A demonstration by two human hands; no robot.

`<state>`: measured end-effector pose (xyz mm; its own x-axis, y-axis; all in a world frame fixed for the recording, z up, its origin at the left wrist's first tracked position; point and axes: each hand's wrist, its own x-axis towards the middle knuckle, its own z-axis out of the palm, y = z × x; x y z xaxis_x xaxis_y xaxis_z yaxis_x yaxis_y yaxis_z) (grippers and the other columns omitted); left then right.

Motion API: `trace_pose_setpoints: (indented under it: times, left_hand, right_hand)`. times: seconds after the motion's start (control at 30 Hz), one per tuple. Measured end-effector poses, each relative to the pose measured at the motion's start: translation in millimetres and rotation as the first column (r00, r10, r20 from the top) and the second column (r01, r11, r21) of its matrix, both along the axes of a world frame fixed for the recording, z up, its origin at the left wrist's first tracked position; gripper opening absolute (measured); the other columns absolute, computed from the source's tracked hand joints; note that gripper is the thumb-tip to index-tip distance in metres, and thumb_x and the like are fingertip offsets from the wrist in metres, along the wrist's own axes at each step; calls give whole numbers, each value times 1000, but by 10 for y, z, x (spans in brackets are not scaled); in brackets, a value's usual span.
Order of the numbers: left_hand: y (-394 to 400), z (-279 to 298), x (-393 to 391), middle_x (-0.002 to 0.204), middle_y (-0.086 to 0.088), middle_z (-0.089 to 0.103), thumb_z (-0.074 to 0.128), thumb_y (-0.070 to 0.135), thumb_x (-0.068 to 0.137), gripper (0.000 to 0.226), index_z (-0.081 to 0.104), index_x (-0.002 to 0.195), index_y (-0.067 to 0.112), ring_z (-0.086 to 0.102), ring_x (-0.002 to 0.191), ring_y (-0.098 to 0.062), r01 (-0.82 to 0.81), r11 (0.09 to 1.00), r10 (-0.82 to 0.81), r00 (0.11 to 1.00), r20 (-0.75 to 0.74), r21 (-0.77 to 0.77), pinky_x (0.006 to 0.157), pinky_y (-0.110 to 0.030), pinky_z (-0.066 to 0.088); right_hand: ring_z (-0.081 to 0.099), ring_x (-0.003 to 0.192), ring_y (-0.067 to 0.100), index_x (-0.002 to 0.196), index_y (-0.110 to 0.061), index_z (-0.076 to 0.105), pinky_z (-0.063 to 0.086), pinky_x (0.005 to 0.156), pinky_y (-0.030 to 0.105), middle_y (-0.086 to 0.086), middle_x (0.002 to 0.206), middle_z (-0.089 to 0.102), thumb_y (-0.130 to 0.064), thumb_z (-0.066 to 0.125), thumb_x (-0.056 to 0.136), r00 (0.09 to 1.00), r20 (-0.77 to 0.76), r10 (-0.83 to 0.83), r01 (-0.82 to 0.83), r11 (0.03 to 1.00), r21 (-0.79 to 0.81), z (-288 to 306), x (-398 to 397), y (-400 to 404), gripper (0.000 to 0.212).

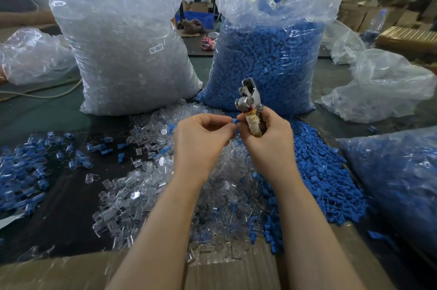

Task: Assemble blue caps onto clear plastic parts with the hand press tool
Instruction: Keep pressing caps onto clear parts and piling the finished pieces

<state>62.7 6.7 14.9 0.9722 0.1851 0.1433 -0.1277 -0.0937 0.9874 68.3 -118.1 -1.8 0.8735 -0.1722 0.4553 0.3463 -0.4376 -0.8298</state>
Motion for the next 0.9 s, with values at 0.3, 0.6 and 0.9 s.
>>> trace_pose_setpoints:
  times: [0.3,0.6,0.9]
  left_hand:
    - [-19,-6,5,67,10,73,78,10,77,15,75,76,25,68,64,-2,-44,995,39,997,62,86,61,-18,54]
    - [-1,-20,5,69,7,72,80,17,79,10,73,77,24,70,69,-7,-106,985,94,991,94,137,70,-27,58]
    - [74,33,12,67,3,71,70,0,85,12,70,82,12,70,63,-7,9,985,6,997,82,-173,61,-15,54]
  right_hand:
    - [57,59,1,81,-34,66,45,55,18,-20,70,66,-11,68,84,996,-29,87,-85,995,58,20,17,-36,24]
    - [60,65,0,88,-28,69,46,58,14,-16,75,69,-14,67,87,978,-100,183,-172,979,105,48,9,-82,15]
    - [60,69,4,88,-23,68,50,65,21,-10,75,67,-6,65,85,908,-300,291,-295,955,33,16,-32,-239,18]
